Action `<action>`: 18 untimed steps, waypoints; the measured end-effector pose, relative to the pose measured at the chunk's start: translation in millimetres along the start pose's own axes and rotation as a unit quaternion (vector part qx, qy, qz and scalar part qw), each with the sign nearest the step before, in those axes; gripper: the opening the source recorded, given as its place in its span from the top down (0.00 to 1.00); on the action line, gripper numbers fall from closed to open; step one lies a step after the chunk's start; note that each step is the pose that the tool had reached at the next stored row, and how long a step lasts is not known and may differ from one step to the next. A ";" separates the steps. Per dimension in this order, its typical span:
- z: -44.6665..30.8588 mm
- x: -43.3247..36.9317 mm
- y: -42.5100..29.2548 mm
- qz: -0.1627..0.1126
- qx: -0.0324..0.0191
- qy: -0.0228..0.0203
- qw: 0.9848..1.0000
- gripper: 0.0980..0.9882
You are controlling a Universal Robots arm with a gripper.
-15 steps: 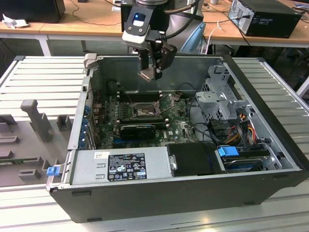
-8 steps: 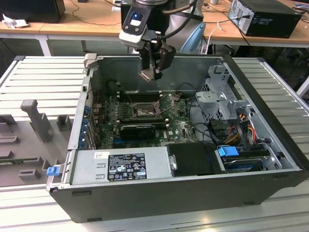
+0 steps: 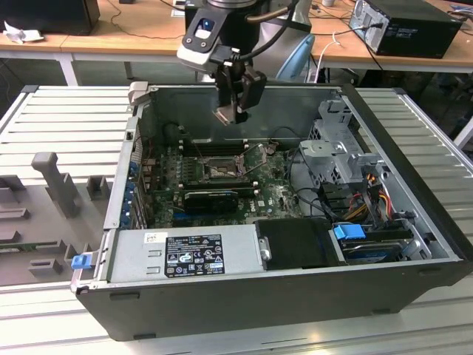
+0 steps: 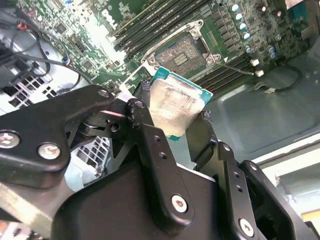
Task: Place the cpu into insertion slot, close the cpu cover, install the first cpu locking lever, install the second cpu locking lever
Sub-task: 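Place the cpu into insertion slot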
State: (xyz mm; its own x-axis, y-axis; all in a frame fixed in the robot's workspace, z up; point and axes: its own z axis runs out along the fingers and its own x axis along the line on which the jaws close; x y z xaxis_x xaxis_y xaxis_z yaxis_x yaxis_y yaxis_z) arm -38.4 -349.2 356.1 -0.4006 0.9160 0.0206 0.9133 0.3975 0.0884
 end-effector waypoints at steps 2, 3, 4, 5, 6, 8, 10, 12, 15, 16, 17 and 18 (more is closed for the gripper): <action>0.3 0.0 0.0 0.016 0.000 -0.001 1.000 0.52; 0.5 0.0 0.0 0.022 0.000 -0.002 1.000 0.52; 0.6 0.0 0.0 0.027 -0.001 -0.002 1.000 0.52; 0.8 0.0 -0.1 0.036 -0.001 -0.003 0.999 0.52; 0.9 0.0 -0.1 0.039 -0.001 -0.003 0.999 0.52; 1.1 0.0 -0.1 0.050 -0.001 -0.004 0.999 0.52; 1.3 0.0 -0.1 0.060 -0.001 -0.005 0.998 0.52; 1.5 0.0 -0.1 0.067 -0.001 -0.006 0.998 0.52; 1.7 0.0 -0.1 0.075 -0.002 -0.007 0.997 0.52; 1.7 0.0 -0.1 0.078 -0.002 -0.007 0.997 0.52; 1.8 0.0 -0.2 0.080 -0.002 -0.007 0.997 0.52; 1.8 0.0 -0.2 0.084 -0.002 -0.007 0.996 0.52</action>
State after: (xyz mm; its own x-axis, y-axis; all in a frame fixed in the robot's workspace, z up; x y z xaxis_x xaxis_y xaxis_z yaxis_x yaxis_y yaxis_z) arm -38.4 -349.2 354.3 -0.2416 0.9702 0.0206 0.9670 0.2389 0.0884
